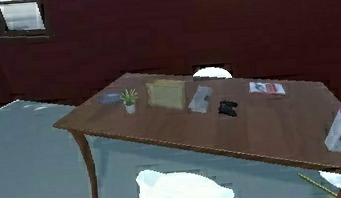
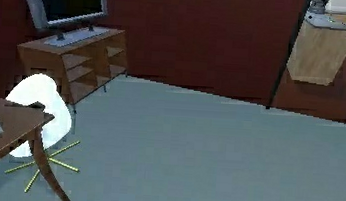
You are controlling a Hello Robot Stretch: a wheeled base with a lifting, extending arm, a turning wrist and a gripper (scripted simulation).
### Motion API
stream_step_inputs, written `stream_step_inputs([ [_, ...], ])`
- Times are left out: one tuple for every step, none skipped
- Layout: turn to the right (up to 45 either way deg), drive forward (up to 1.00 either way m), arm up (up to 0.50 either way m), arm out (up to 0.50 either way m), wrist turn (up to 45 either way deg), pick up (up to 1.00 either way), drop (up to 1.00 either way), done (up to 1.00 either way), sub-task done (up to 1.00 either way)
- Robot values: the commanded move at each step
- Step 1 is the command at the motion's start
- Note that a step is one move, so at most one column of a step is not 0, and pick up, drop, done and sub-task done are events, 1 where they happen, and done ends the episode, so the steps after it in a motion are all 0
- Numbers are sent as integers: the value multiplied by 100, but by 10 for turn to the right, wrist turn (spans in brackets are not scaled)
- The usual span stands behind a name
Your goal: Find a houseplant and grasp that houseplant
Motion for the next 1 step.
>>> stream_step_inputs([
  [0, 15, 0, 0, 0, 0, 0, 0, 0],
])
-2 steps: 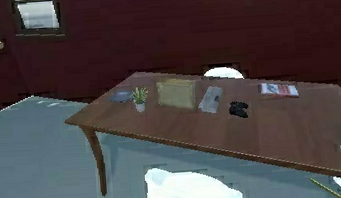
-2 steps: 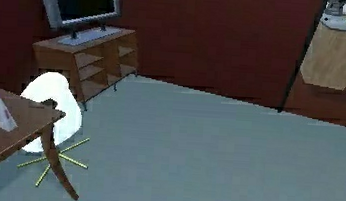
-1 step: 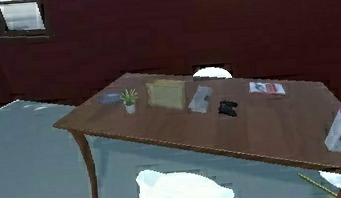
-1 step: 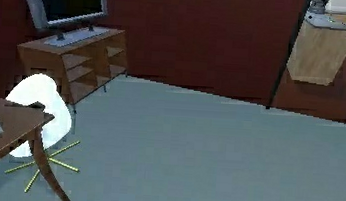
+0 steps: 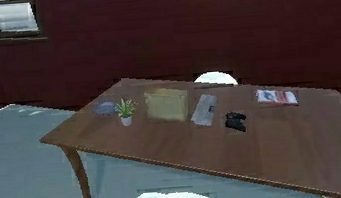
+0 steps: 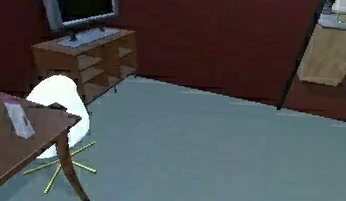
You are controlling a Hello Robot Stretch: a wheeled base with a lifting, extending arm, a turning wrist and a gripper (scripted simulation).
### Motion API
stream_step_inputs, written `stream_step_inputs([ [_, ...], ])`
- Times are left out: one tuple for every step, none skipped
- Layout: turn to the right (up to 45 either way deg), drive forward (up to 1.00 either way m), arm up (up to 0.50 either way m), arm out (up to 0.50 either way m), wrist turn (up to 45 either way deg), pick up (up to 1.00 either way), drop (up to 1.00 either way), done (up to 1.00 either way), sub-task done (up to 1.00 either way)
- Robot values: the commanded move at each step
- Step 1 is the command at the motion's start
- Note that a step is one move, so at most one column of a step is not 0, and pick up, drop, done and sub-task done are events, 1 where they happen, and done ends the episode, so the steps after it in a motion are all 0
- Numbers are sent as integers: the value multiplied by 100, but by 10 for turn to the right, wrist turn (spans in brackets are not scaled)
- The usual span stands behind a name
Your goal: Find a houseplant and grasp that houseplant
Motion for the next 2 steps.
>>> stream_step_inputs([
  [-450, 0, 0, 0, 0, 0, 0, 0, 0],
  [-450, 0, 0, 0, 0, 0, 0, 0, 0],
])
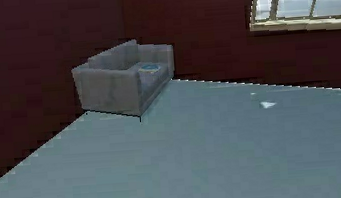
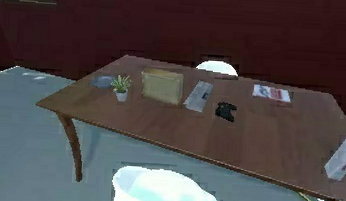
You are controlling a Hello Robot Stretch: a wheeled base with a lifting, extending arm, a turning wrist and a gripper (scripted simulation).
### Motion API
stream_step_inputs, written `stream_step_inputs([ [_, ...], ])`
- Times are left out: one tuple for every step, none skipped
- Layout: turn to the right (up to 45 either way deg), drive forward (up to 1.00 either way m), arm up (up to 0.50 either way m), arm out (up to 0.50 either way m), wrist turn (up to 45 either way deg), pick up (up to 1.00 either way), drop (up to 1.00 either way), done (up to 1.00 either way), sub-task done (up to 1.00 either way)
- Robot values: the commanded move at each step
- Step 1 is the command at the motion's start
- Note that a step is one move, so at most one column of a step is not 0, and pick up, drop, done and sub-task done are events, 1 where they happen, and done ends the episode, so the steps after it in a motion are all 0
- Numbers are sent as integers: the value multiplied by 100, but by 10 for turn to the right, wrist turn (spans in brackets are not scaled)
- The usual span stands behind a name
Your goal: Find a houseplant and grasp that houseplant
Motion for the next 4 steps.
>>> stream_step_inputs([
  [-120, 0, 0, 0, 0, 0, 0, 0, 0],
  [450, 0, 0, 0, 0, 0, 0, 0, 0],
  [60, 0, 0, 0, 0, 0, 0, 0, 0],
  [0, 30, 0, 0, 0, 0, 0, 0, 0],
])
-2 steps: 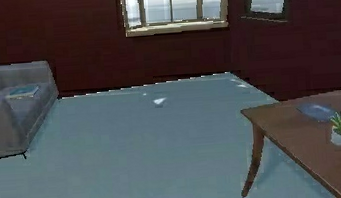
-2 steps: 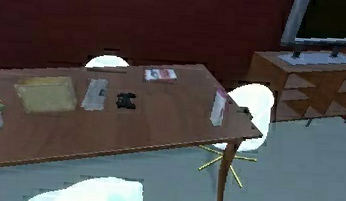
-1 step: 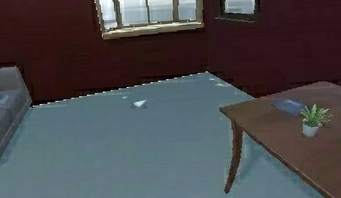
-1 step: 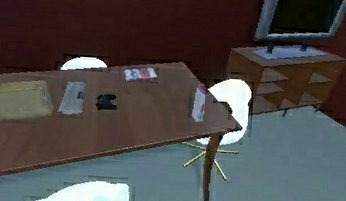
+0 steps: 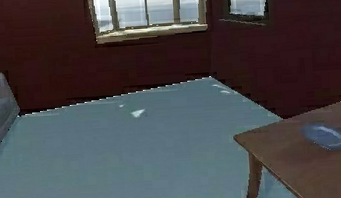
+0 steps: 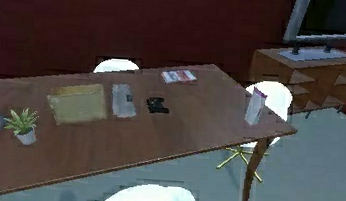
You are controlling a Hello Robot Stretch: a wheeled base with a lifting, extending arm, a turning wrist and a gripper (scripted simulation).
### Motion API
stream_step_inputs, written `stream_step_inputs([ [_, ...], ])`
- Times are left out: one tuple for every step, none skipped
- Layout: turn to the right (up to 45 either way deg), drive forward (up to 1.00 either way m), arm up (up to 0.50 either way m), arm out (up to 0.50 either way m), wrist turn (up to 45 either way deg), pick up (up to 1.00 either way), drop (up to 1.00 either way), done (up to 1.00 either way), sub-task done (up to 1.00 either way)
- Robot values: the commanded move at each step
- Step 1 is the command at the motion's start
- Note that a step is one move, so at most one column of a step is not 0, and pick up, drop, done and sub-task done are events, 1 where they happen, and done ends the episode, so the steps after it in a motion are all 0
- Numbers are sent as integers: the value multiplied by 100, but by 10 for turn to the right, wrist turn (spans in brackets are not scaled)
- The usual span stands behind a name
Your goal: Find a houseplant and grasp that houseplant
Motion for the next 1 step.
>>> stream_step_inputs([
  [60, 0, 0, 0, 0, 0, 0, 0, 0],
])
